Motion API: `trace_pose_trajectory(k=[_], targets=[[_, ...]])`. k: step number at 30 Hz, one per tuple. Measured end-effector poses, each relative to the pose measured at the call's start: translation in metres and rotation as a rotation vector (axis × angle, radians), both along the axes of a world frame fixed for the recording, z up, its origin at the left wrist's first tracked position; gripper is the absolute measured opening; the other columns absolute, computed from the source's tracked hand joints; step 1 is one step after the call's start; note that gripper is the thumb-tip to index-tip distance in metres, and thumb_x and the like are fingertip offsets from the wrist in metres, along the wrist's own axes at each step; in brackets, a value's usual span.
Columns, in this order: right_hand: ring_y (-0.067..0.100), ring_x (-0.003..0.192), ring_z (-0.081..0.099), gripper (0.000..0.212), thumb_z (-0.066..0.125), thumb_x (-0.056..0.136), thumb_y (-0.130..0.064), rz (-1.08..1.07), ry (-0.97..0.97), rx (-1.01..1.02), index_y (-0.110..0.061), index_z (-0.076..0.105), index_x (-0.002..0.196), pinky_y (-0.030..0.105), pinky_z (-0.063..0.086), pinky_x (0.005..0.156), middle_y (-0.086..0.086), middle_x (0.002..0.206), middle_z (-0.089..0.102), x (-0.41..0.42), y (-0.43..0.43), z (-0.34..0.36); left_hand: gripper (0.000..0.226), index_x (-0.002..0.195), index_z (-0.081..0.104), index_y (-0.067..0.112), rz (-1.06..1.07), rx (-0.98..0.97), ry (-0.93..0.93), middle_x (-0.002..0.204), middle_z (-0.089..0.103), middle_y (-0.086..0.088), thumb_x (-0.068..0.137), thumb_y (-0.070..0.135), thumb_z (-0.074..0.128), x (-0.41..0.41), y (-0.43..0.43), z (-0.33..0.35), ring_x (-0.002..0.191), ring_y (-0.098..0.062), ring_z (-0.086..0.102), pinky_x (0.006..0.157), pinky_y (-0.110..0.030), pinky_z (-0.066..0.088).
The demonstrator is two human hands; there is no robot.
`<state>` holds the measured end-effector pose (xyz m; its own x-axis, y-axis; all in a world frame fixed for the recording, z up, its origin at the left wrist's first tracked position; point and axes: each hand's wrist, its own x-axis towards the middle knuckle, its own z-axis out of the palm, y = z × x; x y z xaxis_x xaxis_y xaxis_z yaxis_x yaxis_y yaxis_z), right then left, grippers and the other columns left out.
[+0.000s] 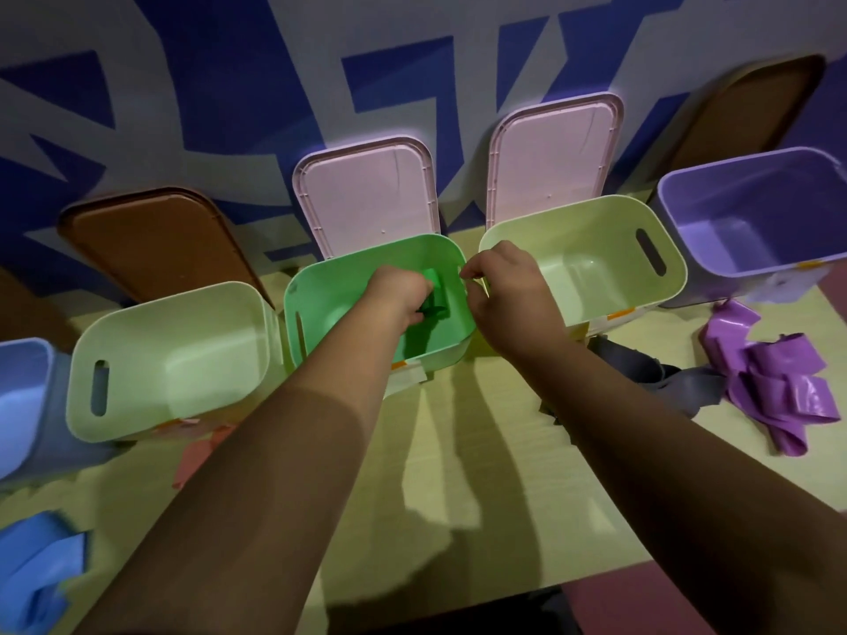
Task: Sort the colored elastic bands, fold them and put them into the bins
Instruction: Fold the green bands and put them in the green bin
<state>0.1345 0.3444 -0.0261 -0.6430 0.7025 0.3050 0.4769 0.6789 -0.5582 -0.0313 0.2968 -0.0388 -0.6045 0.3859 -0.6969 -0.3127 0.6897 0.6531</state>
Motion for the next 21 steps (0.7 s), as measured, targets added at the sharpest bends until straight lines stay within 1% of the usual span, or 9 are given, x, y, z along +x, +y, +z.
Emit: trace_pose_trajectory(k=[3, 6, 7, 11, 12, 15, 17, 18, 21], targets=[[0.032, 0.101, 0.059, 0.014, 0.07, 0.092, -0.005, -0.011, -0.019, -0.046, -0.01, 0.074, 0.105, 0.039, 0.05, 0.083, 0.01, 0.104, 0.064, 0.001, -0.003, 0.002, 0.018, 0.114, 0.07, -0.002, -0.089, -0.143, 0.09, 0.118, 0.071, -0.022, 0.096, 0.002, 0.072, -0.004, 0.004, -0.02, 0.099, -0.037, 0.072, 0.082, -0.046, 0.066], [0.028, 0.105, 0.057, 0.014, 0.069, 0.095, -0.008, 0.001, -0.041, -0.082, -0.012, 0.074, 0.108, 0.037, 0.049, 0.085, 0.007, 0.108, 0.062, 0.001, -0.003, 0.006, 0.019, 0.113, 0.068, 0.001, -0.109, -0.168, 0.118, 0.107, 0.068, -0.021, 0.098, 0.012, 0.073, -0.002, 0.005, -0.02, 0.084, -0.035, 0.067, 0.063, -0.039, 0.059], [0.027, 0.105, 0.056, 0.014, 0.069, 0.096, -0.009, -0.001, -0.047, -0.086, -0.012, 0.074, 0.109, 0.036, 0.049, 0.086, 0.007, 0.109, 0.062, 0.001, -0.003, 0.007, 0.019, 0.111, 0.067, 0.002, -0.113, -0.171, 0.113, 0.103, 0.066, -0.02, 0.098, 0.015, 0.074, -0.001, 0.007, -0.02, 0.083, -0.034, 0.065, 0.063, -0.038, 0.059], [0.026, 0.106, 0.057, 0.013, 0.068, 0.097, -0.011, -0.016, -0.056, -0.096, -0.015, 0.073, 0.109, 0.033, 0.046, 0.084, 0.005, 0.11, 0.062, 0.002, -0.005, 0.008, 0.019, 0.105, 0.068, 0.003, -0.107, -0.171, 0.085, 0.094, 0.066, -0.017, 0.095, 0.017, 0.076, 0.0, 0.01, -0.025, 0.088, -0.034, 0.07, 0.085, -0.045, 0.066], [0.025, 0.106, 0.056, 0.013, 0.068, 0.097, -0.012, -0.019, -0.055, -0.1, -0.015, 0.073, 0.109, 0.032, 0.046, 0.083, 0.005, 0.11, 0.061, 0.002, -0.006, 0.009, 0.017, 0.102, 0.067, 0.004, -0.104, -0.169, 0.081, 0.091, 0.065, -0.016, 0.095, 0.016, 0.076, 0.0, 0.011, -0.026, 0.085, -0.033, 0.069, 0.086, -0.044, 0.065], [0.022, 0.107, 0.056, 0.014, 0.067, 0.099, -0.013, -0.028, -0.057, -0.106, -0.016, 0.073, 0.111, 0.029, 0.042, 0.083, 0.003, 0.111, 0.061, 0.002, -0.008, 0.009, 0.021, 0.091, 0.063, 0.007, -0.164, -0.209, 0.115, 0.082, 0.058, -0.015, 0.094, 0.019, 0.079, 0.001, 0.012, -0.026, 0.075, -0.031, 0.062, 0.069, -0.039, 0.056], [0.023, 0.108, 0.056, 0.014, 0.067, 0.099, -0.013, -0.033, -0.054, -0.099, -0.016, 0.074, 0.111, 0.029, 0.043, 0.084, 0.003, 0.112, 0.061, 0.002, -0.009, 0.008, 0.025, 0.086, 0.061, 0.008, -0.2, -0.234, 0.148, 0.081, 0.057, -0.014, 0.093, 0.021, 0.081, 0.001, 0.012, -0.027, 0.074, -0.031, 0.061, 0.068, -0.037, 0.053], [0.023, 0.108, 0.056, 0.014, 0.067, 0.099, -0.012, -0.037, -0.05, -0.093, -0.016, 0.074, 0.111, 0.03, 0.044, 0.084, 0.004, 0.112, 0.062, 0.002, -0.009, 0.007, 0.028, 0.084, 0.059, 0.009, -0.217, -0.24, 0.165, 0.082, 0.057, -0.014, 0.093, 0.023, 0.082, 0.001, 0.012, -0.026, 0.076, -0.031, 0.063, 0.07, -0.036, 0.055], [0.025, 0.107, 0.057, 0.014, 0.067, 0.097, -0.011, -0.045, -0.041, -0.077, -0.015, 0.074, 0.109, 0.03, 0.044, 0.083, 0.006, 0.111, 0.062, 0.001, -0.009, 0.004, 0.031, 0.083, 0.06, 0.01, -0.282, -0.263, 0.231, 0.089, 0.062, -0.013, 0.091, 0.029, 0.083, 0.002, 0.013, -0.023, 0.096, -0.035, 0.072, 0.092, -0.042, 0.063]])
